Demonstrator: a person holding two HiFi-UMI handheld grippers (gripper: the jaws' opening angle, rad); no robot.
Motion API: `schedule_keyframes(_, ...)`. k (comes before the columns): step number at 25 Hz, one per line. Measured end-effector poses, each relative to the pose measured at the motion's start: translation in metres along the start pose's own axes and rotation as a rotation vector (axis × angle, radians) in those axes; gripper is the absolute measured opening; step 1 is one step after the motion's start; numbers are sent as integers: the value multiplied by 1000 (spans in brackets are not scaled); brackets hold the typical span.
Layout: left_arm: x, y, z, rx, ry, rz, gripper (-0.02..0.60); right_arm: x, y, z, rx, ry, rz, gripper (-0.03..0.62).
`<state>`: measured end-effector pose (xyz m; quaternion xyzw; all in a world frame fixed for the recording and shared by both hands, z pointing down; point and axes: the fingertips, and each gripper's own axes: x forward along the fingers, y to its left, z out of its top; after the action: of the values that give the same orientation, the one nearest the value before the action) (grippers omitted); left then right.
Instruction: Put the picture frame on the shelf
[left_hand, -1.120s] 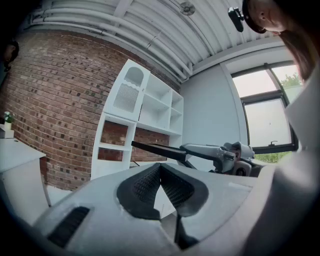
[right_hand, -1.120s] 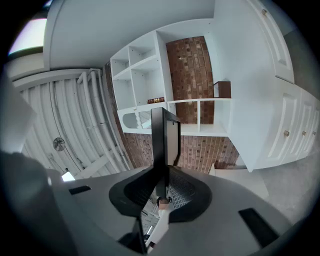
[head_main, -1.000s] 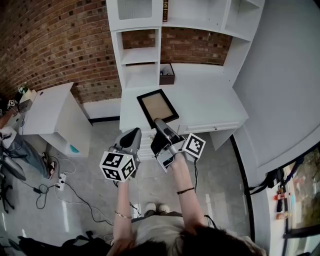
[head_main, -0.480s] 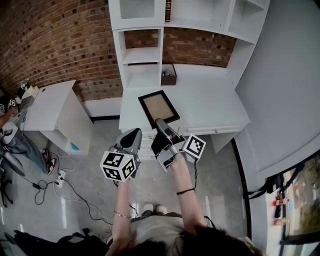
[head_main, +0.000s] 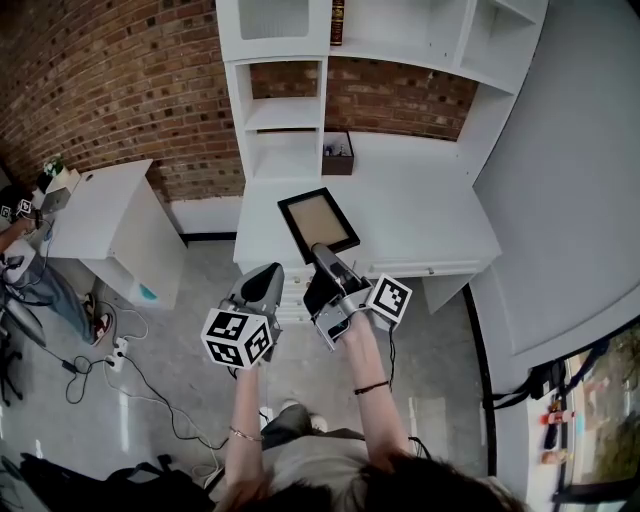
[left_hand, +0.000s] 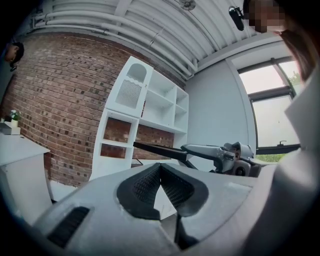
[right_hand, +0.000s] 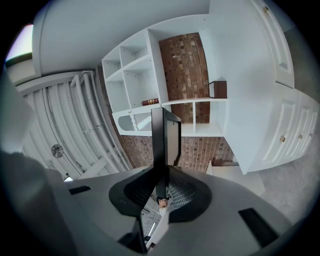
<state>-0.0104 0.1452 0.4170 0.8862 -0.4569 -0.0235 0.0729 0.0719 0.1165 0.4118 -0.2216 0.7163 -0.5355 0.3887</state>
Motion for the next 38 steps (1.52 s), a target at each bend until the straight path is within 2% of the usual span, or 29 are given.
schedule_keyframes(8,17,10,0,2,4,10,11,14,-7,12,9,11,8,71)
schedule_keyframes(16,35,39,2,-1,10,0,11,43,-26,18,24,2,-13,71)
schedule_keyframes(38,106,132,15,-3,29,-99,11,134,-66,52,-10,-87,-38,71)
